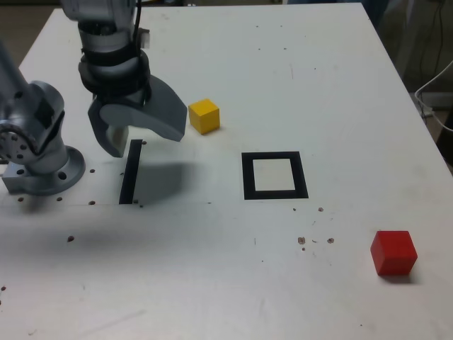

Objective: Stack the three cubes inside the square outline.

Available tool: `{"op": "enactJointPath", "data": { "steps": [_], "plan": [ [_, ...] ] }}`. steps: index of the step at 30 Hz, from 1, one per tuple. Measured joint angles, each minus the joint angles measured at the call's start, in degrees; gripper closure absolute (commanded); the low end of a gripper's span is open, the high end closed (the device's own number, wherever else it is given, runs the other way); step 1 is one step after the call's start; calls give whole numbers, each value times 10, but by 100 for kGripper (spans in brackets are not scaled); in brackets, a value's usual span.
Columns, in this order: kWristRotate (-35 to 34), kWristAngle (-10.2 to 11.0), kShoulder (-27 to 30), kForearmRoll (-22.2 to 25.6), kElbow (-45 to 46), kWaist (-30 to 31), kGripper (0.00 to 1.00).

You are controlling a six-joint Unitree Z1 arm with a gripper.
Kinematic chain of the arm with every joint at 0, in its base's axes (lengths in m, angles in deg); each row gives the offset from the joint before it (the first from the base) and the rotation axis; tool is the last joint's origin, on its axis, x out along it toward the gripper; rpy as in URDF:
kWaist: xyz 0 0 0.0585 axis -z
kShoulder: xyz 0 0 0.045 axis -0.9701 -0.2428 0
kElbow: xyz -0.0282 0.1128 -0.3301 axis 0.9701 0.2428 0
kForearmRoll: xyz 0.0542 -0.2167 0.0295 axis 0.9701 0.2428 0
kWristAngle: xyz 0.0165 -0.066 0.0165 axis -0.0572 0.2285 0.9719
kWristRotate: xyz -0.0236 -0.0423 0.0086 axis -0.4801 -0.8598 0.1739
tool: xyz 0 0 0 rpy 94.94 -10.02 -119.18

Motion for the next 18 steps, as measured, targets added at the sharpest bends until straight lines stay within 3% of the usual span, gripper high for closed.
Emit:
{"op": "enactJointPath", "data": {
  "steps": [7,12,18],
  "plan": [
    [0,-1,0,-30,0,0,0],
    [0,10,0,-14,1,0,0],
    [3,-32,0,6,-2,1,0]
  ]
}}
